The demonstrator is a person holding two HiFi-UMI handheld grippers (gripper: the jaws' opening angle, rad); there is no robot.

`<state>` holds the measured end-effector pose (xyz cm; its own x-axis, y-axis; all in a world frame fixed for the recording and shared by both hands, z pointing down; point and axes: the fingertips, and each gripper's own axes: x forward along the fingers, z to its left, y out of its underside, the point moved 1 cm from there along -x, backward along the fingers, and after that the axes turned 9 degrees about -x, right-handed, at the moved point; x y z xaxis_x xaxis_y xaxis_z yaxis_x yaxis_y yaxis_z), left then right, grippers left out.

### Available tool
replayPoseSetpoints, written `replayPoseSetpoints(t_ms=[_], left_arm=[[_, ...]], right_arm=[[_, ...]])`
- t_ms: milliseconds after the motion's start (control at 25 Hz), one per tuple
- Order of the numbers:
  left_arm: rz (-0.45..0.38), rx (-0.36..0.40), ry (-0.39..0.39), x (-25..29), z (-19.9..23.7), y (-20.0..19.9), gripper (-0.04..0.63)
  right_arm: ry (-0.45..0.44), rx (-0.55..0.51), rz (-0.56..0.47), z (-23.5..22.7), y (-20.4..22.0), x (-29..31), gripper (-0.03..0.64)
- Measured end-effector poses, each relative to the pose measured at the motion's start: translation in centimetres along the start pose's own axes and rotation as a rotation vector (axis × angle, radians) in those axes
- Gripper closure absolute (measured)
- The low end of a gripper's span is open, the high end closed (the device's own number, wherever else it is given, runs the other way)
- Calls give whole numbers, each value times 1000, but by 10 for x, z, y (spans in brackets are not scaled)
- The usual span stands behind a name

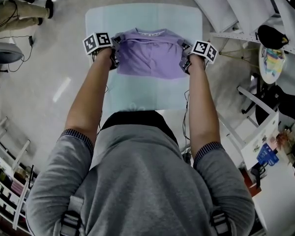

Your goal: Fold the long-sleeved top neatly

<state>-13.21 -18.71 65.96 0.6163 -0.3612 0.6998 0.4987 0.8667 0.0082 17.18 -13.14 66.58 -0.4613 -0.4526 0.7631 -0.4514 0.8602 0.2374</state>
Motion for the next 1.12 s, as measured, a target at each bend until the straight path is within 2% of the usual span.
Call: replayPoseSetpoints(t_ms=[120, 200, 280, 360, 520, 680, 920, 1120], left_arm=[[-20, -27, 35, 6, -1, -3, 535], [-30, -21, 82, 9, -9, -6, 471], [-51, -20, 144, 11, -19, -12, 373], [-98, -15, 182, 10, -26, -22, 322], [-181, -1, 209, 1, -32, -38, 305], [-199, 33, 183, -9, -25, -40, 305], [-166, 123, 135, -28, -20, -20, 305], [-141, 171, 158, -50, -36, 4, 305]], right_arm=[[-37, 62, -42, -3, -2, 5, 543], [-76, 110, -85, -1, -6, 7, 512], [-118, 158, -131, 2, -11, 9, 454], [-142, 192, -178, 3, -18, 9, 435], [-143, 204, -237, 2, -29, 7, 411], [-113, 126, -250, 7, -33, -4, 400], [-41, -86, -237, 22, -26, -37, 342], [28, -225, -201, 31, -8, -74, 328]])
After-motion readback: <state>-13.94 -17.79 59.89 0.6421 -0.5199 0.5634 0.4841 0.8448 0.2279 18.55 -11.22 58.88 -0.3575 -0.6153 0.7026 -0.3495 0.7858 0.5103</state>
